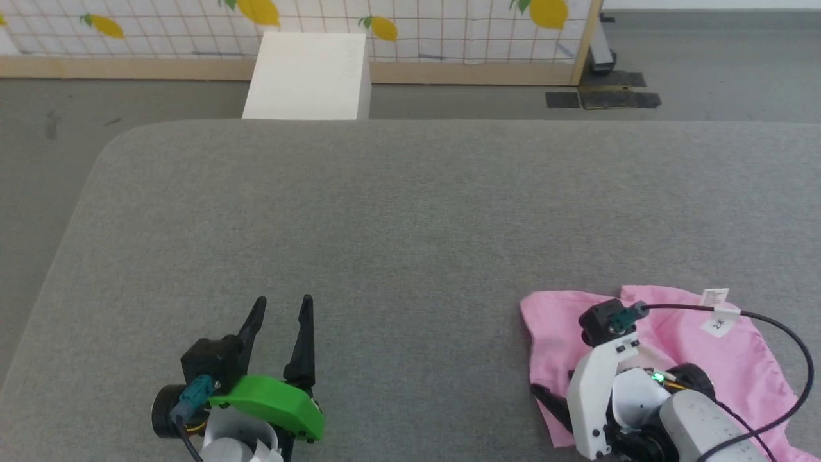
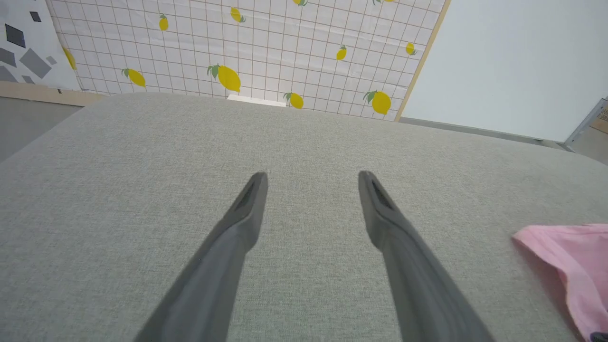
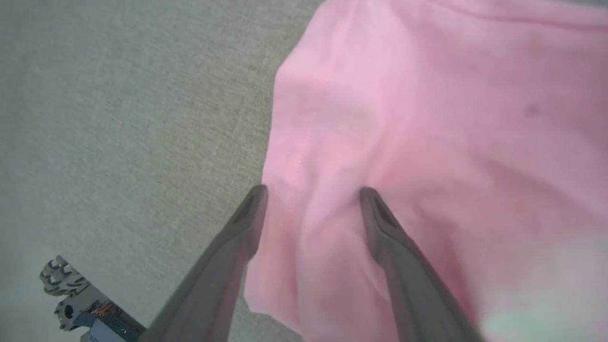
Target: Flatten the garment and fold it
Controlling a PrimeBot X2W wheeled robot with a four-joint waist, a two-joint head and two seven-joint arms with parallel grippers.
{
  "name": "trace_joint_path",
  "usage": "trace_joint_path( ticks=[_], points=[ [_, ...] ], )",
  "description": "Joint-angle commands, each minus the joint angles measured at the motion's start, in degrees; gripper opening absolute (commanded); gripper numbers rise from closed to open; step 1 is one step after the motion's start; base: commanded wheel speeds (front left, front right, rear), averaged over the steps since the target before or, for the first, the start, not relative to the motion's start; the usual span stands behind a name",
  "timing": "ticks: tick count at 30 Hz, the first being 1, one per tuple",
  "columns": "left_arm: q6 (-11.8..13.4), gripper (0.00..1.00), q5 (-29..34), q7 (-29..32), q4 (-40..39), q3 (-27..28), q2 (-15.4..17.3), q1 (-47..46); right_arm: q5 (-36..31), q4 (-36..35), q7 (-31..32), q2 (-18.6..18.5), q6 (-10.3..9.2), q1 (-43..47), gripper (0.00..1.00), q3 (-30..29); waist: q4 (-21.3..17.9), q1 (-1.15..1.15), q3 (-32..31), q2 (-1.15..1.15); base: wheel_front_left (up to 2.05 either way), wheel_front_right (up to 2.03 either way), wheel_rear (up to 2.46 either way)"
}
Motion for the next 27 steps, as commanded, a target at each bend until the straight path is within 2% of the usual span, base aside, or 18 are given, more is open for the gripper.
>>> trace_joint_path(
  ticks=[1, 2, 3, 5, 7, 12, 15, 19, 23, 24, 25, 27],
  points=[
    [0.0, 1.0, -0.4, -0.5, 0.4, 0.0, -0.1, -1.0, 1.4, 2.7, 1.6, -0.2, -0.08, -1.1, 1.0, 1.3, 1.6, 0.0, 1.1, 0.39, 0.0, 0.0, 0.0],
    [0.0, 1.0, -0.4, -0.5, 0.5, 0.0, -0.2, -1.1, 2.1, 4.3, 2.5, -0.3, -0.08, -1.5, 1.0, 2.0, 1.8, 0.0, 1.1, 0.39, 0.0, 0.0, 0.0],
    [0.1, 1.0, -0.5, -0.6, 0.7, 0.1, -0.1, -1.2, 3.2, 6.1, 3.6, -0.2, -0.08, -1.9, 0.72, 2.8, 1.9, 0.0, 1.1, 0.39, 0.0, 0.0, 0.0],
    [0.1, 1.0, -0.5, -0.8, 1.0, 0.1, -0.1, -1.2, 4.7, 8.0, 4.3, -0.1, -0.08, -2.6, 0.0, 4.3, 2.1, 0.0, 1.1, 0.39, 0.0, 0.0, 0.0],
    [0.2, 1.0, -0.6, -0.9, 1.2, 0.2, 0.1, -1.0, 5.9, 8.7, 3.2, 0.3, -0.08, -3.3, 0.0, 5.5, 1.9, 0.0, 0.9, 0.39, 0.0, 0.0, 0.0],
    [0.4, 1.0, -0.6, -0.8, 1.3, 0.2, 0.5, -0.8, 4.9, 7.6, -7.7, 1.5, -0.08, -6.3, 0.0, 7.3, 0.9, 0.0, 0.1, 0.39, 0.0, 0.0, 0.0],
    [0.6, 1.0, -0.6, -0.6, 1.1, 0.0, 0.8, -0.8, 5.0, 6.0, -12.2, 3.1, -0.08, -7.5, 0.0, 10.5, 0.3, 0.0, -0.3, 0.39, 0.0, 0.0, 0.0],
    [0.7, 1.0, -0.6, -0.4, 0.8, -0.2, 1.0, -0.7, 6.4, 3.6, -14.8, 4.3, -0.08, -7.4, 0.0, 15.5, -0.3, 0.0, -0.5, 0.39, 0.0, 0.0, 0.0],
    [0.9, 1.0, -0.8, -0.2, 0.6, -0.4, 1.1, -0.5, 7.6, 4.4, -14.2, 4.3, -0.08, -6.0, 0.02, 19.6, -0.9, 0.0, -0.2, 0.39, 0.0, 0.0, 0.0],
    [0.9, 1.0, -0.8, -0.1, 0.6, -0.5, 1.0, -0.5, 7.7, 4.8, -14.5, 4.1, -0.08, -5.9, 0.37, 20.2, -0.9, 0.0, -0.2, 0.39, 0.0, 0.0, 0.0],
    [0.9, 1.0, -0.9, -0.1, 0.6, -0.6, 1.0, -0.5, 7.7, 5.3, -15.3, 4.0, -0.08, -5.7, 1.0, 20.5, -1.0, 0.0, -0.1, 0.39, 0.0, 0.0, 0.0],
    [1.0, 1.0, -1.0, 0.0, 0.6, -0.7, 1.0, -0.4, 7.7, 5.7, -17.7, 4.0, -0.08, -5.2, 1.0, 20.3, -1.2, 0.0, -0.1, 0.39, 0.0, 0.0, 0.0]
  ],
)
